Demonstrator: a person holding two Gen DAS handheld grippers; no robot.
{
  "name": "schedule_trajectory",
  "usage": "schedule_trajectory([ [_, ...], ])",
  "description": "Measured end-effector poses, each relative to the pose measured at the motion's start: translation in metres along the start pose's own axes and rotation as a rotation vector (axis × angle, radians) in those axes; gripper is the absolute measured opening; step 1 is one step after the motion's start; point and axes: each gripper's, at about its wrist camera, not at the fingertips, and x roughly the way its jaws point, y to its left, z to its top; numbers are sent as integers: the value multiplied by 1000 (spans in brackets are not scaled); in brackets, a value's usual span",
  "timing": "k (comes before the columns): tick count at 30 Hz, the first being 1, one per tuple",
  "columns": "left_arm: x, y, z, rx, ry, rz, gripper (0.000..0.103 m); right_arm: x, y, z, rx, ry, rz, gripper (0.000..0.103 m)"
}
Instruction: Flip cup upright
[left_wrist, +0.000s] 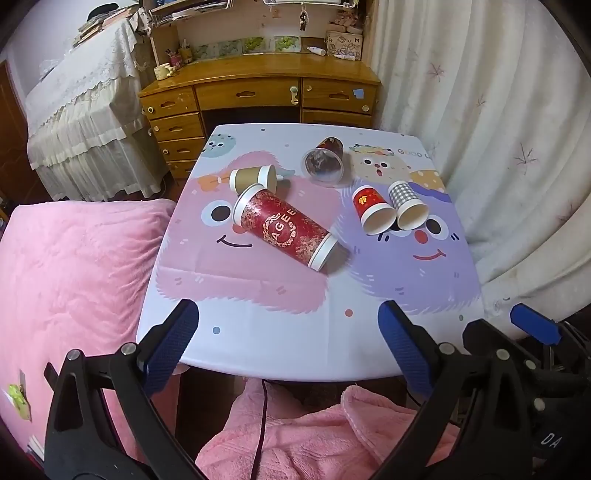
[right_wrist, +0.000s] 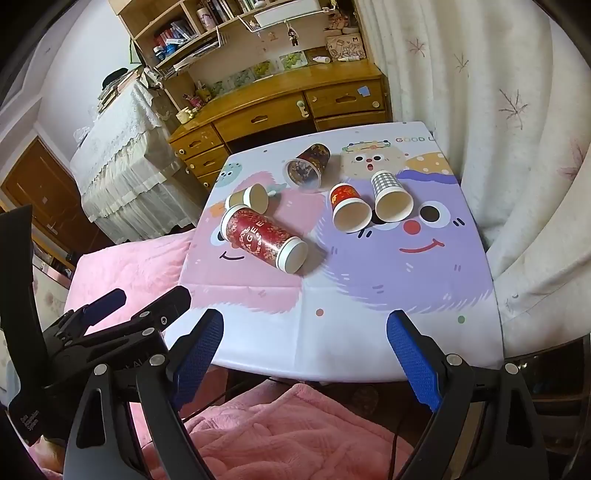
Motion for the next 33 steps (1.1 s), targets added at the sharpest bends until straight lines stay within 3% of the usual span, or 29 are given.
schedule_trajectory([
  [33, 3, -3, 11, -5, 8, -20, 97, 5, -1, 2, 8, 10, 3, 91],
])
